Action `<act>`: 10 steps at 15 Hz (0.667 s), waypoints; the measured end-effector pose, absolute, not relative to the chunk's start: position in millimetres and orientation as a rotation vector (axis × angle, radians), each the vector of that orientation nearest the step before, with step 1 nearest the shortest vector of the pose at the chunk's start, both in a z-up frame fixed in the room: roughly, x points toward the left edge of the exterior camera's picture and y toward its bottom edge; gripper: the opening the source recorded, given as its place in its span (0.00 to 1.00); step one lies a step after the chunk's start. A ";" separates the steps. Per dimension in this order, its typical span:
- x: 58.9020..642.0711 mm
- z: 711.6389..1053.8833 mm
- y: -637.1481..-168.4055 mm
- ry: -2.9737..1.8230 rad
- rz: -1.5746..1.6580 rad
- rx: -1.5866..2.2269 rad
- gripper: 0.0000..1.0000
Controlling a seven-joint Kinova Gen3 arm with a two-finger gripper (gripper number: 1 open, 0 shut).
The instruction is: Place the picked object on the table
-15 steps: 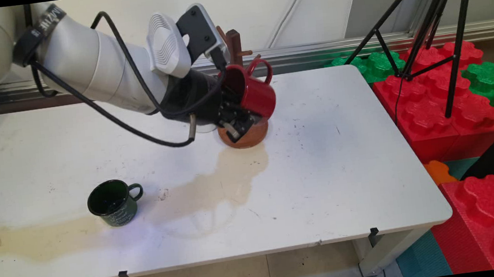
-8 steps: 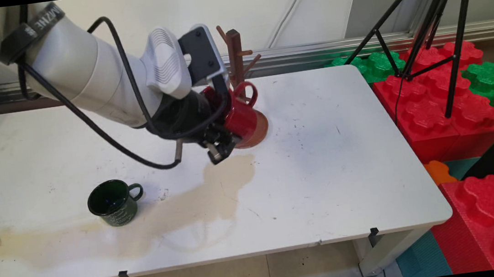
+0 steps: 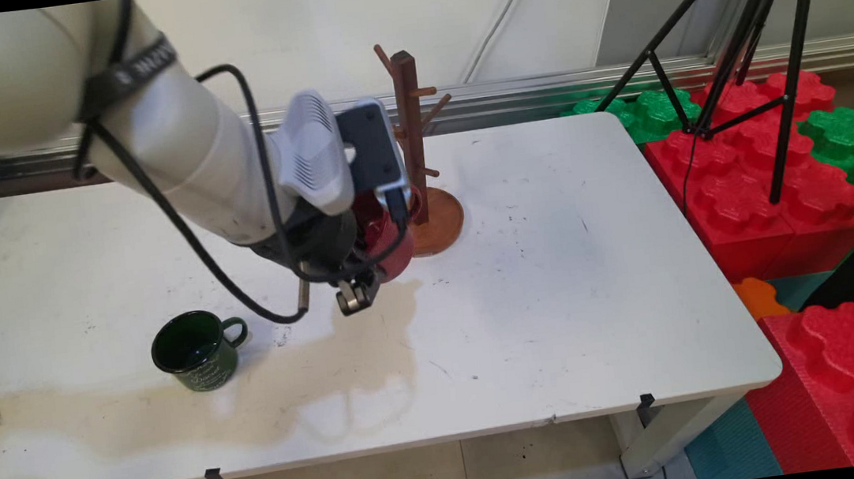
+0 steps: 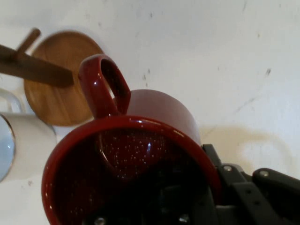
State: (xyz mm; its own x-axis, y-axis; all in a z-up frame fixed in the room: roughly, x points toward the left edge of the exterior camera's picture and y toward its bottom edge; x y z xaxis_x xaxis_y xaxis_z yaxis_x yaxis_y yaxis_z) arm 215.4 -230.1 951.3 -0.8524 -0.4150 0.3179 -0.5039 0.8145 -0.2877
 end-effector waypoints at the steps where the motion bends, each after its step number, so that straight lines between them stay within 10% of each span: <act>1: 212.6 947.9 -231.8 -2.778 0.530 0.710 0.00; 10: 185.0 896.3 -262.8 -2.906 0.439 0.735 0.00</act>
State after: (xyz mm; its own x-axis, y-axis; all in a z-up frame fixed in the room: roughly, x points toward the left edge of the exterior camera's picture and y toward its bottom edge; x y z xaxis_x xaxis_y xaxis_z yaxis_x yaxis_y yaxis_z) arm 185.0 -262.8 896.3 -0.8763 -0.4480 0.1771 -0.4803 0.8408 -0.2499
